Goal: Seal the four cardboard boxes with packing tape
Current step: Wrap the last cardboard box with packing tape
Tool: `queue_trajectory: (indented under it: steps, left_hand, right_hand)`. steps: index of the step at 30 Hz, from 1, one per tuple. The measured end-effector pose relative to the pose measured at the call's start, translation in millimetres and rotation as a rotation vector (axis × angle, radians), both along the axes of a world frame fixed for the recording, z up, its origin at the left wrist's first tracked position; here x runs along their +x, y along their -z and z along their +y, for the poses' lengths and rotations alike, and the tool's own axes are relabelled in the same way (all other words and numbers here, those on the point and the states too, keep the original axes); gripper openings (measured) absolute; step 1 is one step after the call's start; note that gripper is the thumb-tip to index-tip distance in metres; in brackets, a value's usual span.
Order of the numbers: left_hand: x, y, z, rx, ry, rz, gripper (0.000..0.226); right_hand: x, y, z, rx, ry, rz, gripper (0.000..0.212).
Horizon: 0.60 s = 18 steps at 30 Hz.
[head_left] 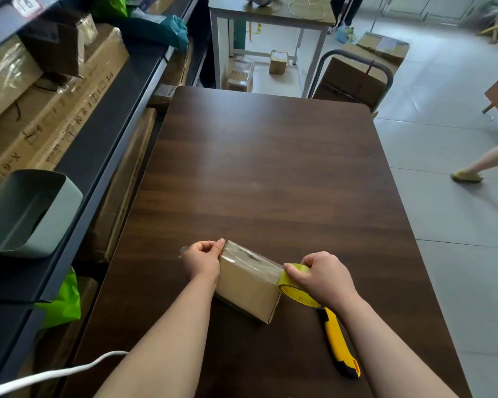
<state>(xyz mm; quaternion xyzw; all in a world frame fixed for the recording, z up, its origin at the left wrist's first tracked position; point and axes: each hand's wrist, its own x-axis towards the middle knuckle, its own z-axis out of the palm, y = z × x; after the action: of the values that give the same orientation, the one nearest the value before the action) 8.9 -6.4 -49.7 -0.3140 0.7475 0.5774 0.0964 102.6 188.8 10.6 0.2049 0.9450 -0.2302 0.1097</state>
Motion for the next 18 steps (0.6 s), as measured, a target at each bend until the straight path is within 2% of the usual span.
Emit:
queue_trajectory:
  steps: [3,8,10,13,15,18]
  left_hand:
    - [-2,0,-1,-0.124,0.096,-0.021,0.021]
    - [-1,4,-14,-0.384,0.326,-0.079,0.043]
    - [4,2,-15,-0.452,0.364,-0.018,0.034]
    - [17,-8,-8,-0.534,0.37,0.178,0.025]
    - [29,-9,0,-0.564,0.461,0.259,0.032]
    - [48,3,7,-0.674,0.703,0.225,0.048]
  right_hand:
    - [-2,0,0,0.0,-0.001,0.008,0.037]
    - [1,3,2,0.002,0.004,0.004,0.038]
    - [2,3,2,-0.001,0.006,0.007,0.038]
    - [1,4,-1,0.001,0.004,0.013,0.038]
    - [1,3,-2,0.004,0.005,0.013,0.037]
    - [2,2,-3,0.013,-0.008,0.006,0.041]
